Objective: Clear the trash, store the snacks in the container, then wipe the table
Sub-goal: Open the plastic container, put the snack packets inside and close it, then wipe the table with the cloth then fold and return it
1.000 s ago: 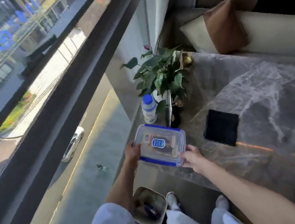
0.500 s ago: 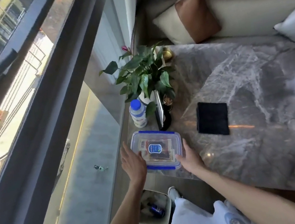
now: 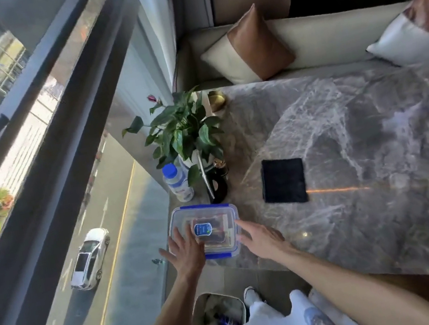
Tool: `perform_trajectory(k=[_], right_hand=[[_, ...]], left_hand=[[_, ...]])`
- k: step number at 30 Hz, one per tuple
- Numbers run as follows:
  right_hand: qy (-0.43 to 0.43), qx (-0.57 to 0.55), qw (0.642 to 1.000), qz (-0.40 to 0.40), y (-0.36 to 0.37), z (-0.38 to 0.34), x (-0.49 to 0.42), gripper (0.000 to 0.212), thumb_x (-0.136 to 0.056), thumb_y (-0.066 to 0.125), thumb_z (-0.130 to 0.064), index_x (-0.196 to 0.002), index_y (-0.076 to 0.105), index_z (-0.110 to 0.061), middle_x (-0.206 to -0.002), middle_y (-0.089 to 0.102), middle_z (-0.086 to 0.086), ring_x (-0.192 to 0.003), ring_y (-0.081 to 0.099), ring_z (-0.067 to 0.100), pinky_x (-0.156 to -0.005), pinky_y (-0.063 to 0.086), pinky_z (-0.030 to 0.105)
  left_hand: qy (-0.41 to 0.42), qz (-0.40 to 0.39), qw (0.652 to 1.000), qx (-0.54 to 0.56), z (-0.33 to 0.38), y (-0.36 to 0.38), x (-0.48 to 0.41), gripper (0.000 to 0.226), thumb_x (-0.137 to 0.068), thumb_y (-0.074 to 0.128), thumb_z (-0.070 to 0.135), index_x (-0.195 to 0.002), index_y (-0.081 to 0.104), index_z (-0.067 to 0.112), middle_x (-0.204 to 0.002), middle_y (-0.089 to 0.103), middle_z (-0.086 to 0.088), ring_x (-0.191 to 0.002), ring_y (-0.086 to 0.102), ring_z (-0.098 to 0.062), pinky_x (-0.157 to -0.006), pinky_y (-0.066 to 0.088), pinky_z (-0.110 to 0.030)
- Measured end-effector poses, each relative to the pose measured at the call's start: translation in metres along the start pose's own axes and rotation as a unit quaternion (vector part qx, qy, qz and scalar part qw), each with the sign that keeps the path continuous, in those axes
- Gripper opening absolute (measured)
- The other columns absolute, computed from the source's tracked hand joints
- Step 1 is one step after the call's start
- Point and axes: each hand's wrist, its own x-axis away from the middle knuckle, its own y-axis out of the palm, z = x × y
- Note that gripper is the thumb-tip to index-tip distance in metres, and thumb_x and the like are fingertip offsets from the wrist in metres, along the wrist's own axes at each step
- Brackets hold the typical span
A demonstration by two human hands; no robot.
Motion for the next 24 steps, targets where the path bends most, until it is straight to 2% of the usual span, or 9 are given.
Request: perform_trajectory(k=[3, 5, 6, 9, 12, 16, 18, 20, 24], right_hand=[[0.023, -0.045, 0.998, 0.03, -0.027, 0.04, 0.017, 0.037, -0.097, 0.034, -0.052, -0.121, 0.058, -0.036, -0.125, 0.065, 0.002, -0.119, 0.059, 0.027, -0.091, 0.045, 0.036], [0.052, -0.058, 0.996, 0.033, -0.045, 0.078, 0.03, 0.037, -0.099, 0.033, -0.048, -0.082, 0.06, -0.028, -0.097, 0.064, 0.008, -0.109, 0.063, 0.031, -0.081, 0.041, 0.034], [0.071, -0.056, 0.995, 0.036, -0.053, 0.099, 0.035, 0.039, -0.1, 0.033, -0.047, -0.078, 0.059, -0.026, -0.095, 0.064, 0.011, -0.107, 0.063, 0.032, -0.08, 0.041, 0.035], [0.106, -0.049, 0.992, 0.048, -0.08, 0.152, 0.044, 0.043, -0.102, 0.034, -0.04, -0.109, 0.066, -0.012, -0.12, 0.067, 0.018, -0.115, 0.061, 0.033, -0.092, 0.045, 0.036], [0.122, -0.035, 0.991, 0.029, -0.108, 0.178, 0.038, 0.038, -0.101, 0.037, -0.032, -0.116, 0.066, -0.012, -0.125, 0.066, 0.015, -0.117, 0.061, 0.03, -0.094, 0.046, 0.035], [0.123, 0.002, 0.992, 0.01, -0.136, 0.175, 0.009, 0.031, -0.095, 0.041, -0.024, -0.11, 0.066, -0.014, -0.123, 0.067, 0.015, -0.114, 0.062, 0.032, -0.091, 0.049, 0.035], [0.113, 0.011, 0.994, -0.005, -0.146, 0.164, -0.015, 0.034, -0.095, 0.043, -0.026, -0.12, 0.063, -0.019, -0.13, 0.064, 0.013, -0.119, 0.06, 0.031, -0.096, 0.048, 0.035], [0.104, 0.025, 0.994, -0.019, -0.152, 0.155, -0.04, 0.042, -0.094, 0.045, -0.029, -0.135, 0.055, -0.022, -0.139, 0.057, 0.01, -0.127, 0.055, 0.028, -0.103, 0.044, 0.034], [0.089, 0.065, 0.993, -0.049, -0.15, 0.142, -0.078, 0.054, -0.096, 0.046, -0.028, -0.148, 0.038, -0.016, -0.154, 0.04, 0.01, -0.14, 0.041, 0.026, -0.114, 0.035, 0.035]], left_hand=[[0.024, 0.079, 0.997, 0.005, 0.024, 0.002, 0.013, 0.05, -0.099, 0.039, 0.033, -0.145, 0.028, 0.02, -0.146, 0.038, -0.013, -0.137, 0.033, -0.033, -0.12, 0.012, -0.054], [0.073, 0.105, 0.992, -0.019, 0.046, 0.01, 0.026, 0.039, -0.098, 0.039, 0.03, -0.135, 0.042, 0.015, -0.135, 0.052, -0.012, -0.125, 0.045, -0.032, -0.116, 0.024, -0.046], [0.095, 0.105, 0.989, -0.04, 0.06, 0.014, 0.033, 0.036, -0.098, 0.038, 0.03, -0.13, 0.046, 0.015, -0.132, 0.056, -0.011, -0.123, 0.048, -0.031, -0.115, 0.026, -0.043], [0.129, 0.087, 0.987, -0.049, 0.111, 0.022, 0.047, 0.034, -0.099, 0.036, 0.033, -0.122, 0.055, 0.017, -0.126, 0.062, -0.008, -0.124, 0.05, -0.028, -0.119, 0.018, -0.045], [0.142, 0.043, 0.989, -0.028, 0.161, 0.021, 0.045, 0.032, -0.1, 0.033, 0.032, -0.108, 0.059, 0.017, -0.115, 0.066, -0.006, -0.119, 0.054, -0.025, -0.121, 0.008, -0.05], [0.086, -0.055, 0.991, 0.088, 0.217, 0.011, 0.021, 0.035, -0.097, 0.038, 0.032, -0.106, 0.063, 0.011, -0.113, 0.068, -0.016, -0.112, 0.059, -0.036, -0.111, 0.033, -0.049], [0.052, -0.086, 0.985, 0.138, 0.237, 0.008, -0.003, 0.037, -0.096, 0.041, 0.032, -0.11, 0.064, 0.007, -0.117, 0.066, -0.02, -0.112, 0.059, -0.039, -0.1, 0.046, -0.044], [0.025, -0.099, 0.978, 0.18, 0.248, 0.01, -0.028, 0.035, -0.096, 0.043, 0.029, -0.112, 0.062, 0.005, -0.118, 0.065, -0.021, -0.111, 0.059, -0.04, -0.093, 0.049, -0.042], [-0.023, -0.12, 0.972, 0.203, 0.257, 0.027, -0.07, 0.035, -0.096, 0.047, 0.027, -0.12, 0.054, 0.003, -0.125, 0.061, -0.022, -0.117, 0.058, -0.04, -0.096, 0.046, -0.043]])
